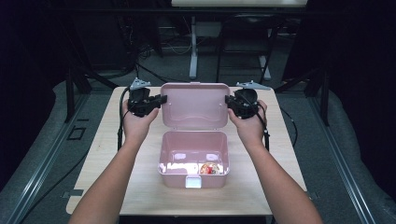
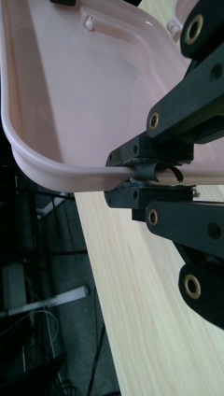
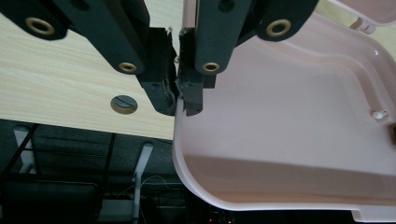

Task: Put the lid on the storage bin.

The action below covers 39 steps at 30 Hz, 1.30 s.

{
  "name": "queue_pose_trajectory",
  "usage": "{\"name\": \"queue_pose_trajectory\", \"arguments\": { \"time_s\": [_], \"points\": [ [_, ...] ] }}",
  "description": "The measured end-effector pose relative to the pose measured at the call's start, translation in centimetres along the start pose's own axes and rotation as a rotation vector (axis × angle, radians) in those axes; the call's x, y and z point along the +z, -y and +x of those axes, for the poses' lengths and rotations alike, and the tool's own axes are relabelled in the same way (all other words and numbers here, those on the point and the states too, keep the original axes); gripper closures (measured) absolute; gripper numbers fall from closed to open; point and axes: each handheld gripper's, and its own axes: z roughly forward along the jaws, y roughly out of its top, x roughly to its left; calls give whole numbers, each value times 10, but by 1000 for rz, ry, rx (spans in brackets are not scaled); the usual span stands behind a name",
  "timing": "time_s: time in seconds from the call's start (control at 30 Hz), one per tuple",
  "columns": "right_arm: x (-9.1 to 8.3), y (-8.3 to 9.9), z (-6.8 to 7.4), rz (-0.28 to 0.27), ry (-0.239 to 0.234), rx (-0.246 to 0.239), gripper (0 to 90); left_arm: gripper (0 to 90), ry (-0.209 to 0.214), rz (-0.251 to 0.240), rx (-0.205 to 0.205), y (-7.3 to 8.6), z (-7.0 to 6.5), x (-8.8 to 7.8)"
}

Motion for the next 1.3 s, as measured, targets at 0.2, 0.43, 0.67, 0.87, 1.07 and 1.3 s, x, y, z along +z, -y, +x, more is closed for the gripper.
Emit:
{"name": "queue_pose_trajectory", "arguments": {
  "time_s": [0.2, 0.43, 0.67, 0.87, 1.07, 1.3],
  "points": [
    [-3, 0, 3, -6, 10, -19, 850, 818, 1, -6, 2, 0, -2, -2],
    [-6, 1, 5, -13, 18, -31, 850, 820, 14, -9, 2, 0, -2, -5],
    [-10, 2, 7, -22, 12, -46, 843, 817, 26, -21, -10, 3, -2, -8],
    [-14, 2, 7, -17, 3, -59, 833, 812, 32, -20, 11, 3, -4, -13],
    [-21, 3, 11, -18, -13, -90, 794, 801, 44, -23, 12, 4, -4, -17],
    [-28, 3, 11, -5, -37, -85, 791, 777, 57, -30, 28, 5, -8, -24]
  ]
}}
